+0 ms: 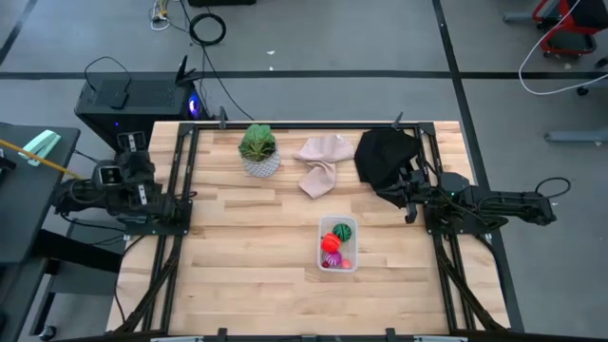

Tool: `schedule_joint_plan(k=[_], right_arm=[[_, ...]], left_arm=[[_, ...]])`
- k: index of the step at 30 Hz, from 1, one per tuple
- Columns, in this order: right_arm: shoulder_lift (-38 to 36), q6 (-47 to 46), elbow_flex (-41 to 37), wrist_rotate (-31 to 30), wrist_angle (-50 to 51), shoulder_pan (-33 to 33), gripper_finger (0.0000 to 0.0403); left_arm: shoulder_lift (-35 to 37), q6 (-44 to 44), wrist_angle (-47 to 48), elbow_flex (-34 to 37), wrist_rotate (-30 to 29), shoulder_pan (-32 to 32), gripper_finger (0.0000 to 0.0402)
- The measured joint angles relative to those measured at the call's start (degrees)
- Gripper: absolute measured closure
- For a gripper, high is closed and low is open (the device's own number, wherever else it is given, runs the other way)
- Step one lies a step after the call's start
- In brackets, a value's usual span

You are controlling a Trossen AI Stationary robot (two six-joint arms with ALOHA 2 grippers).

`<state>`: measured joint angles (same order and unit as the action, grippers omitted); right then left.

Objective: Pick and placing Produce into tupperware
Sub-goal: Return to Home Position

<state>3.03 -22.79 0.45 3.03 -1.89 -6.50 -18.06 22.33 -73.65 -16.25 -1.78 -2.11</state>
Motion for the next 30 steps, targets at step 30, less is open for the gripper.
schedule_joint_plan(k=[30], right_arm=[[0.0,0.0,0.0,0.0,0.0,0.0,0.0378]], left_arm=[[8.5,-5.6,-1.1,15.8,-4.4,0.0,0.0392]])
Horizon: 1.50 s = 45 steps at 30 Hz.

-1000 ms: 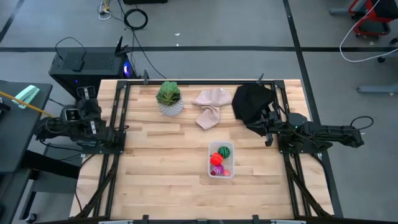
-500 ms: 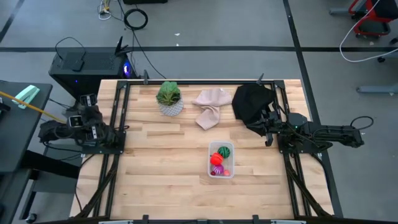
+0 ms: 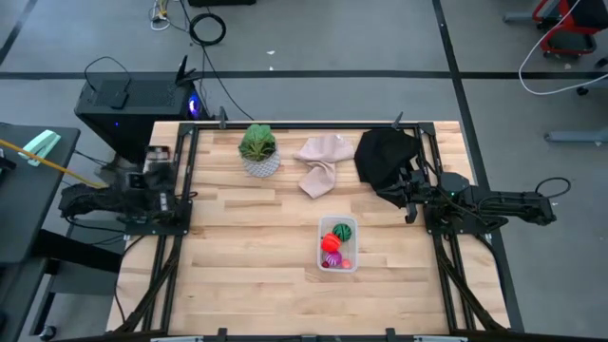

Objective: Pick and placing Produce into tupperware
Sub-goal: Return to Home Position

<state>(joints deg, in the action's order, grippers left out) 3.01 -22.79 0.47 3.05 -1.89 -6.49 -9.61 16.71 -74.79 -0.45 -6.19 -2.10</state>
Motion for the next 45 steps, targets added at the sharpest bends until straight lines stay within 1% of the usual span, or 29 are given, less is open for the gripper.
schedule_joint_plan(k=[4,6,9,17,22,30,34,38,41,45], right_arm=[[0.0,0.0,0.0,0.0,0.0,0.0,0.0378],[0.0,0.0,0.0,0.0,0.0,0.0,0.0378],[0.0,0.0,0.0,0.0,0.0,0.0,0.0378],[0.0,0.0,0.0,0.0,0.0,0.0,0.0380],[0.0,0.0,0.0,0.0,0.0,0.0,0.0380],[0.0,0.0,0.0,0.0,0.0,0.0,0.0380],[0.0,0.0,0.0,0.0,0.0,0.0,0.0380],[0.0,0.0,0.0,0.0,0.0,0.0,0.0380],[0.0,0.0,0.0,0.0,0.0,0.0,0.0380],[0.0,0.0,0.0,0.0,0.0,0.0,0.0380]], left_arm=[[0.0,-5.1,11.6,0.0,-4.9,0.0,0.0395],[0.0,-8.3,17.5,0.0,-6.2,0.0,0.0397],[0.0,-13.1,24.4,0.0,-6.7,0.0,0.0394],[0.0,-19.2,38.5,0.0,-6.7,0.0,0.0395],[0.0,-21.8,47.2,0.0,-5.0,0.0,0.0397],[0.0,-23.7,56.3,0.0,0.6,0.0,0.0395],[0.0,-24.7,60.9,0.0,1.6,0.0,0.0397],[0.0,-25.1,67.3,0.0,1.8,0.0,0.0392],[0.0,-25.4,72.0,0.0,2.0,0.0,0.0396],[-0.2,-25.3,73.1,0.0,3.4,0.0,0.0395]])
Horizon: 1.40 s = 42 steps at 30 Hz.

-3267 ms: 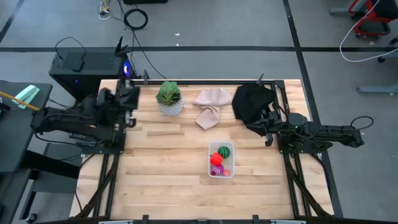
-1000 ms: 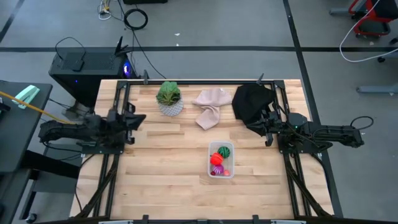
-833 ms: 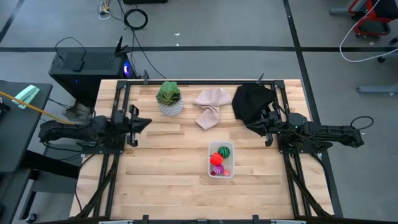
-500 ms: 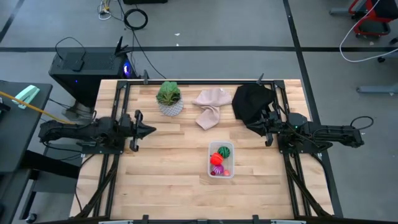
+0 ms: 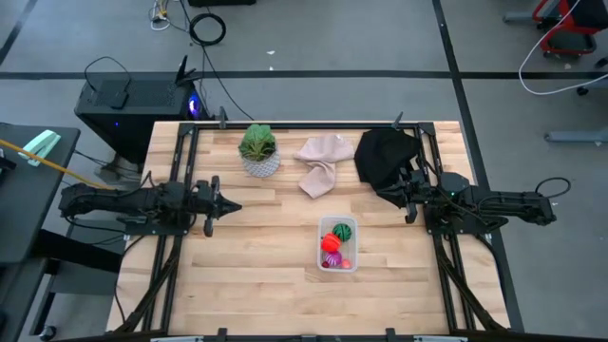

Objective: Pick and placing Produce into tupperware
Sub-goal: Return to Home Position

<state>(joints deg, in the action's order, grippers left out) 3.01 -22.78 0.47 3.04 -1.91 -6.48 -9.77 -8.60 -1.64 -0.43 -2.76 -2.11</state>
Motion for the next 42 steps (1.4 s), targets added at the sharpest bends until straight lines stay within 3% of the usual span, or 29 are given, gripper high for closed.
schedule_joint_plan(k=[11,23,42], right_arm=[[0.0,0.0,0.0,0.0,0.0,0.0,0.0380],[0.0,0.0,0.0,0.0,0.0,0.0,0.0380],[0.0,0.0,0.0,0.0,0.0,0.0,0.0380]], left_arm=[[0.0,0.2,0.6,0.0,0.0,0.0,0.0396],[0.0,0.2,-2.8,0.1,-0.2,0.0,0.0350],[0.2,0.3,-3.6,0.1,-0.2,0.0,0.0356]])
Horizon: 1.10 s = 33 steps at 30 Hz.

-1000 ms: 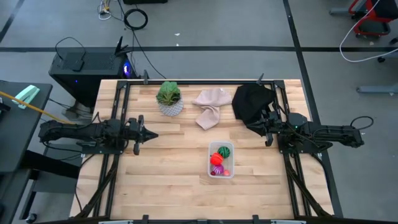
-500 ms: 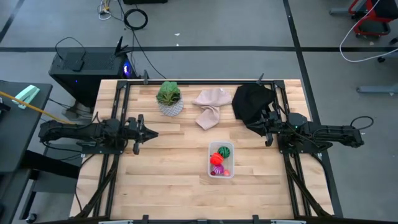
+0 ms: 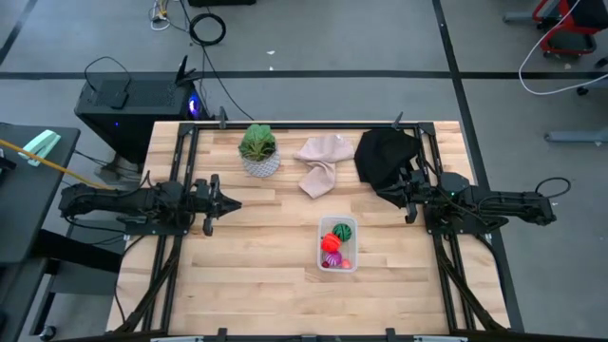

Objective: Pick and placing Produce into tupperware
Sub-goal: Return to Home Position

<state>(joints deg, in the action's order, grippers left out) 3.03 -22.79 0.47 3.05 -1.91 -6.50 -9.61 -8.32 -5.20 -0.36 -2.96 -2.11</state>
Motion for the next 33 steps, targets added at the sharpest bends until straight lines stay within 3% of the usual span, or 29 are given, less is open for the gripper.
schedule_joint_plan(k=[13,25,33], right_arm=[[0.0,0.0,0.0,0.0,0.0,0.0,0.0380],[0.0,0.0,0.0,0.0,0.0,0.0,0.0380],[0.1,0.0,0.0,0.0,0.0,0.0,0.0380]], left_arm=[[0.0,0.0,-0.1,0.0,0.0,0.0,0.0367],[9.5,0.0,-0.6,0.0,0.1,0.0,0.0359],[9.4,0.0,-1.8,0.0,0.1,0.0,0.0369]])
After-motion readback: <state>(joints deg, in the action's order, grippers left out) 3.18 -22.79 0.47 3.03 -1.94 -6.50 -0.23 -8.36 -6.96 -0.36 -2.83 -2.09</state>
